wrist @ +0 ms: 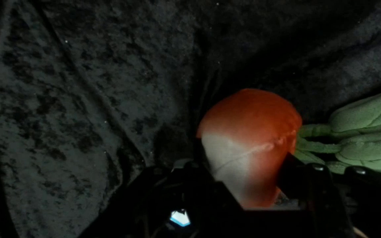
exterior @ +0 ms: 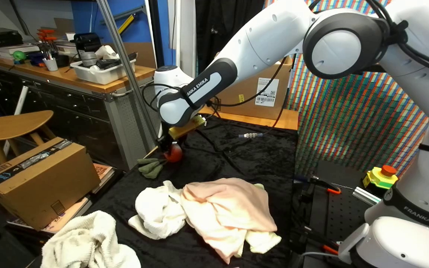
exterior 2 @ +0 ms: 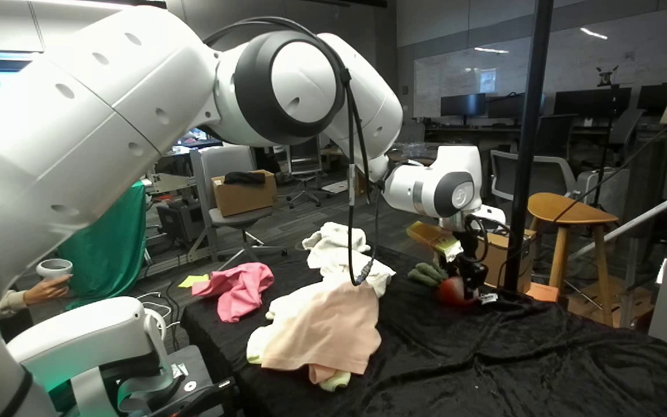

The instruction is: Put the green towel, the peach shirt, the turnip plushie, the white towel and the pink shirt in the center, respectively

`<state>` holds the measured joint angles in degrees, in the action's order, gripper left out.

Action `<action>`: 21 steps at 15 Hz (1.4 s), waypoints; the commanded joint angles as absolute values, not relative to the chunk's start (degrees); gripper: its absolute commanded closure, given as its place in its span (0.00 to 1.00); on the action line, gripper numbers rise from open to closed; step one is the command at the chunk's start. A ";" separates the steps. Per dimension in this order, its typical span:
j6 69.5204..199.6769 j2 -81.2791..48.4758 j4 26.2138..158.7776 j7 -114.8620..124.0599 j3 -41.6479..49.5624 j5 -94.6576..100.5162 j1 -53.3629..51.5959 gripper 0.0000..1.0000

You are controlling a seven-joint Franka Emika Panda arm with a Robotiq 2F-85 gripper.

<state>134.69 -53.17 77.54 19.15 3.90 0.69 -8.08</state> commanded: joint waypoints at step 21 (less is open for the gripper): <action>120.60 -17.55 111.11 7.64 -5.75 3.10 -11.70 0.89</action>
<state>121.23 -24.29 104.40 10.01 -4.30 1.96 -11.11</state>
